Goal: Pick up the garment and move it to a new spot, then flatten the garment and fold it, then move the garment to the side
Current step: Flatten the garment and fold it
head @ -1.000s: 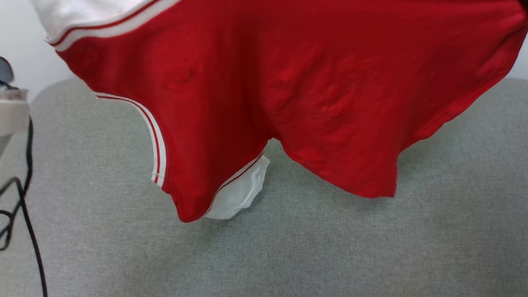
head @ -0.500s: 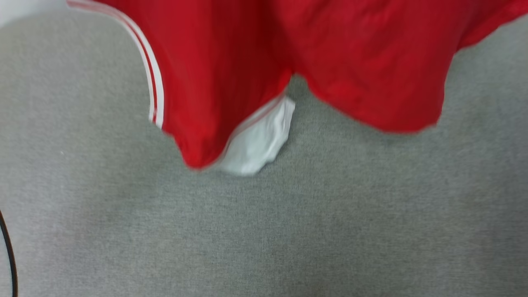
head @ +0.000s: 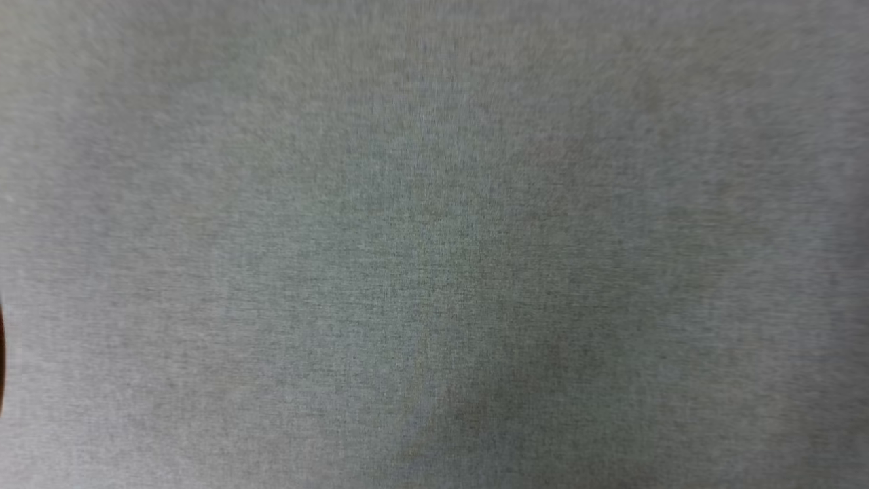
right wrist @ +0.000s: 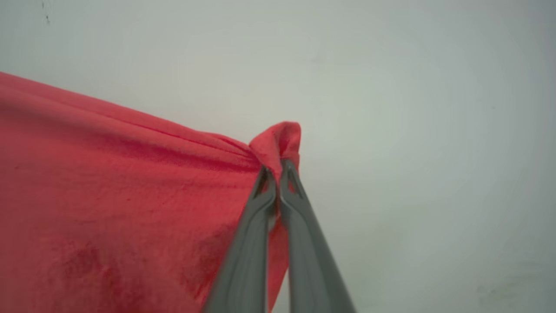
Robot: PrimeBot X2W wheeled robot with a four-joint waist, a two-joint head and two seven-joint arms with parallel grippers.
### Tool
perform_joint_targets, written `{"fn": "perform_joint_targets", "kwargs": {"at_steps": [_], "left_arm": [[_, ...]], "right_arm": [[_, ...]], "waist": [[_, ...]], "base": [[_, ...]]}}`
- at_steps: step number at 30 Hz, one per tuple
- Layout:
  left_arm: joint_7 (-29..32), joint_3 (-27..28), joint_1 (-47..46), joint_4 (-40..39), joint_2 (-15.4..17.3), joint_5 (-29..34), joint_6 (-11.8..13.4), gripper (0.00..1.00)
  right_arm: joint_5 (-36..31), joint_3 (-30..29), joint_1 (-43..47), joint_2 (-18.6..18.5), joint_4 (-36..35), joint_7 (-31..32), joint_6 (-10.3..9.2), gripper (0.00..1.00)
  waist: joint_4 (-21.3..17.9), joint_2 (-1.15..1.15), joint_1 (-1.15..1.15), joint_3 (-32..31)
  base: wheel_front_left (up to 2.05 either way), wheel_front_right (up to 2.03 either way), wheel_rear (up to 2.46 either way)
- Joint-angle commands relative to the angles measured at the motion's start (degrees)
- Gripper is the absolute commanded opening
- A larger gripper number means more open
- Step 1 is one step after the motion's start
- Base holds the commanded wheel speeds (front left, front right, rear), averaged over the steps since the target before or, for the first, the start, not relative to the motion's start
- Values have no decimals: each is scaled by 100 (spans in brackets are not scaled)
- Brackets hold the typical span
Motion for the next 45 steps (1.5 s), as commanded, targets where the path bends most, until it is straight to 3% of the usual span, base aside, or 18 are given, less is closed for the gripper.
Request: {"fn": "perform_joint_targets", "kwargs": {"at_steps": [1, 7, 16, 23, 34, 45], "left_arm": [[-247, 2, -341, 418, -34, 157, 46, 0], [-1189, -157, -964, 1647, -449, 303, -11, 0], [-1701, -309, -33, 2159, -1212, 189, -120, 0], [-1708, -96, 1403, 1524, -1655, 294, -111, 0], [-1704, -110, 4549, 752, -2209, 502, -213, 0], [-1699, -94, 7272, 631, -2111, 445, -187, 0]], "right_arm": [[-193, -74, -262, 5, 330, -243, -21, 0], [-532, -236, -961, 204, 1269, -1039, -25, 0], [-509, -331, -392, 552, 1960, -1777, -17, 0], [-263, 37, 527, 671, 2234, -2151, -14, 0], [749, 968, 2749, 545, 2334, -2561, -14, 0], [1847, 1480, 4693, 265, 2512, -2537, -14, 0]], "waist": [[57, 0, -2, 328], [147, 0, -2, 620], [313, 0, -2, 790], [317, 0, -2, 438], [318, 0, -2, -804], [325, 0, -2, -1963]], "base": [[0, 0, 0], [0, 0, 0], [0, 0, 0], [0, 0, 0], [0, 0, 0], [0, 0, 0]]}}
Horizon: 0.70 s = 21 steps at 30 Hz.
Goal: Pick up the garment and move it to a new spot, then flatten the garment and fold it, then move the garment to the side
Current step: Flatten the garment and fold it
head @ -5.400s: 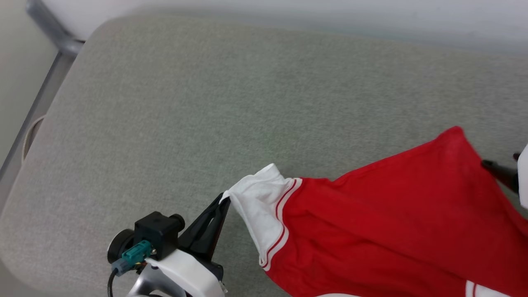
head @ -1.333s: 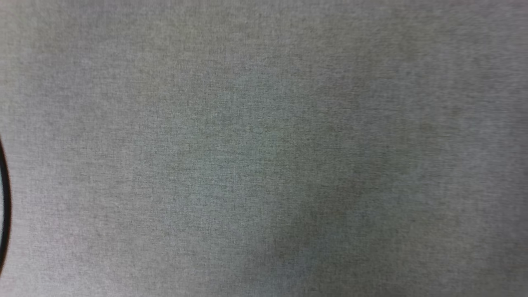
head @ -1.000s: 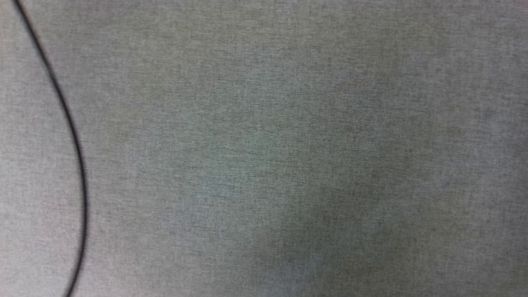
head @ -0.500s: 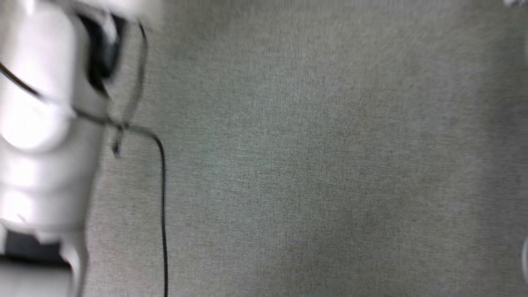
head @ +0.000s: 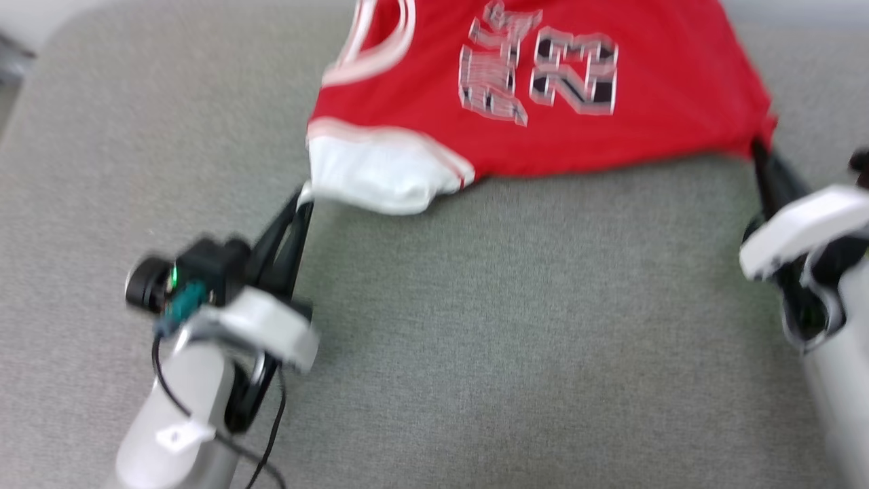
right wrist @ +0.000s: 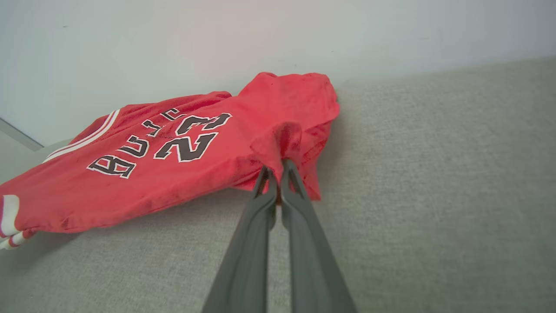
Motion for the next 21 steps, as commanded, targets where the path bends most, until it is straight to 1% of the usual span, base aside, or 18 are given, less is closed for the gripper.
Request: {"fn": "perform_joint_targets", "kwargs": {"at_steps": [1, 7, 11, 16, 21], "left_arm": [[-15, 40, 214, -22, 70, -5, 27, 0], [-10, 47, 1100, -3, 285, -71, 24, 0], [108, -13, 1559, -127, 419, -181, 2, 0], [495, -132, 2175, -412, 621, -323, -21, 0], [908, -181, 2839, -878, 853, -568, -45, 0]], "right_arm": [[109, 65, 208, -41, -5, 32, -5, 0], [647, 261, 975, -179, -27, 203, -5, 0], [981, 365, 1460, -315, -98, 356, -6, 0], [1386, 563, 2065, -572, -378, 723, -7, 0], [1714, 737, 2701, -892, -875, 1154, -7, 0]], "waist": [[20, 0, 2, -341], [34, 0, 2, -810], [30, 0, 2, -1110], [0, 0, 2, -1439], [-24, 0, 2, -1717]], "base": [[0, 0, 0], [0, 0, 0], [0, 0, 0], [0, 0, 0], [0, 0, 0]]}}
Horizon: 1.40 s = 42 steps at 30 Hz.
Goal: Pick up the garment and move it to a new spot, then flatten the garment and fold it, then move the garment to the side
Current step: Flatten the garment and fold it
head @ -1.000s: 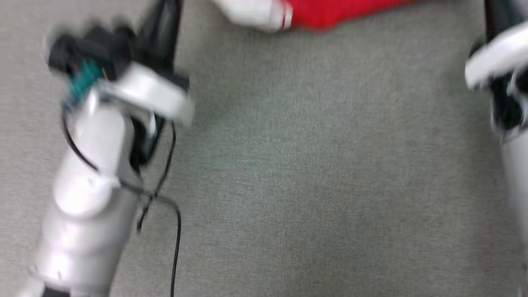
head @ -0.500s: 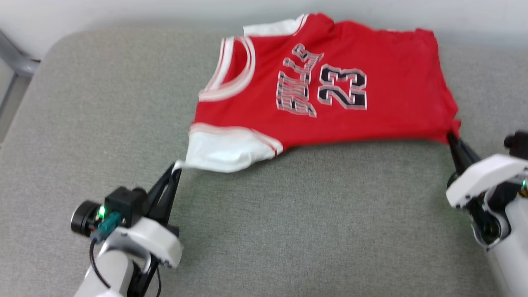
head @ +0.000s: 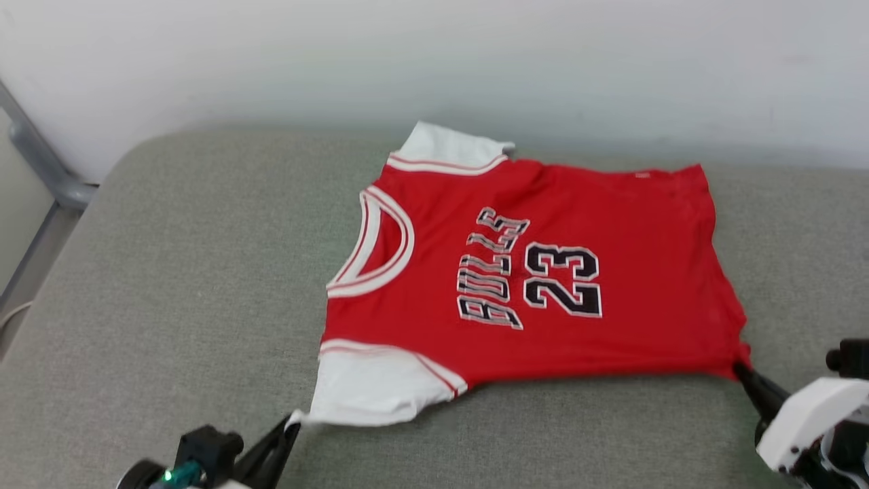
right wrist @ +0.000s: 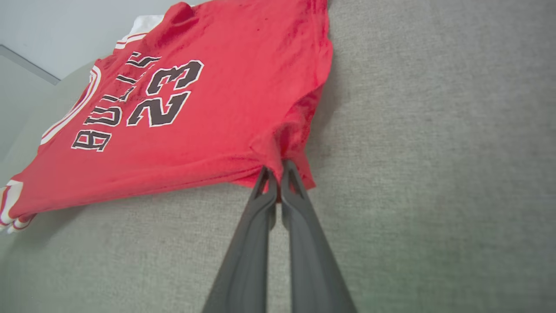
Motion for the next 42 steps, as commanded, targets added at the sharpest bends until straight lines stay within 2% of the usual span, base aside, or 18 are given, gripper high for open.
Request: {"fn": "perform_joint_targets", "kwargs": {"at_steps": [1, 9, 15, 24, 29, 42], "left_arm": [[117, 20, 222, -141, 99, -103, -11, 0], [806, -130, 1294, -1102, 464, -461, -4, 0], [962, -63, 1616, -1703, 620, -554, 109, 0], [701, 232, 845, -2035, 590, -434, 246, 0], [766, 179, 223, -1842, 649, -365, 143, 0], [853, -169, -1377, -875, 667, -271, -25, 0]], "right_arm": [[101, 19, 241, -112, -147, 90, -9, 0], [493, -109, 1334, -399, -1024, 772, -8, 0], [433, -432, 1874, -518, -1734, 1316, -8, 0], [107, -1167, 1821, -223, -2611, 1948, -8, 0], [-178, -1427, 1477, -20, -2872, 2304, -8, 0], [-985, -1587, 355, 394, -2562, 2785, -8, 0]], "waist": [[-18, -1, 2, -137], [-27, -1, 2, -379], [-51, -1, 2, -355], [-103, -1, 2, -157], [-140, -1, 2, 169], [-271, -1, 2, 1001]], "base": [[0, 0, 0], [0, 0, 0], [0, 0, 0], [0, 0, 0], [0, 0, 0], [0, 0, 0]]}}
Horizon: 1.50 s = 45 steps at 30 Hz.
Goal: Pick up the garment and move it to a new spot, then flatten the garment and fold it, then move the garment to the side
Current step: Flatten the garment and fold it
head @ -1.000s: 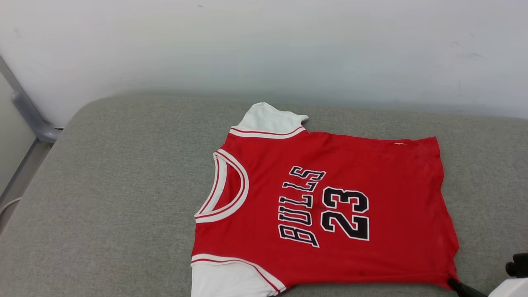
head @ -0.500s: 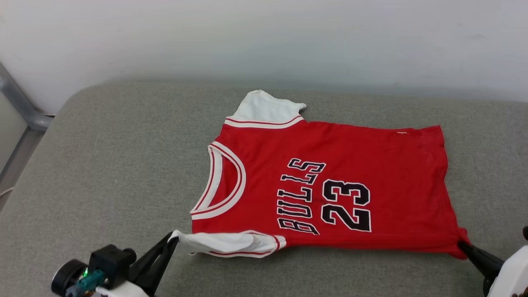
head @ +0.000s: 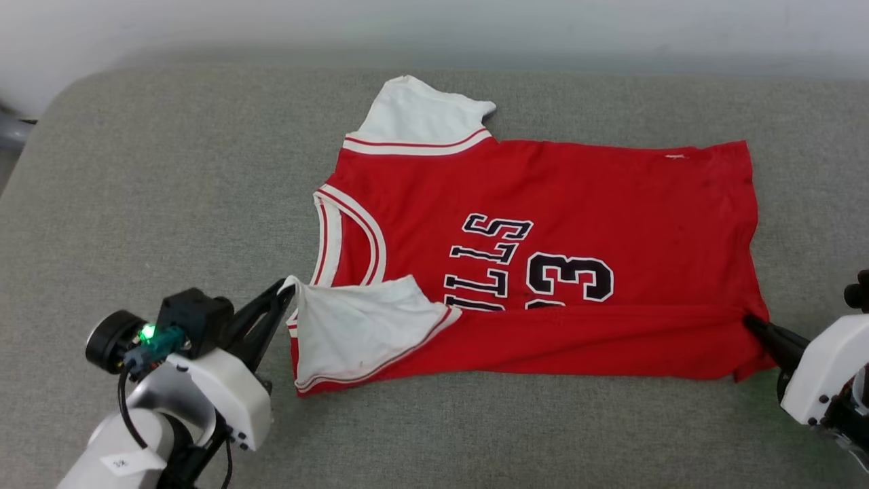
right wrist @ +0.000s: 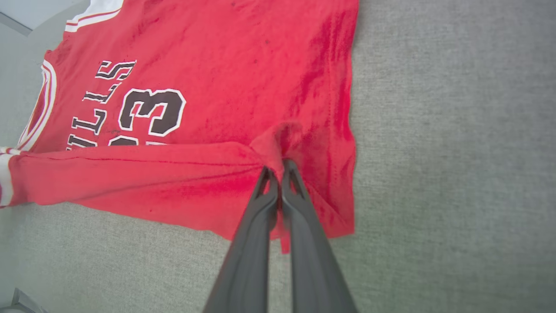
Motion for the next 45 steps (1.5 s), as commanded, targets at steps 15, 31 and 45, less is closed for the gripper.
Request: {"fn": "perform_joint_targets", "kwargs": {"at_steps": [15, 31, 45], "left_arm": [[-143, -682, -1308, 1561, -209, -41, -51, 0], [-980, -335, -962, 2403, -896, -554, 545, 100], [-237, -318, 691, 565, -802, -795, 1577, 100]], "right_arm": [[-389, 142, -499, 134, 375, 76, -6, 0], [-754, 434, -102, -50, -11, -375, -5, 100], [-1502, 172, 816, 144, -966, -110, -5, 100]], "waist": [[-55, 0, -1, 429], [-18, 0, -1, -482], [5, 0, -1, -592]], "base": [[0, 0, 0], [0, 0, 0], [0, 0, 0]]}}
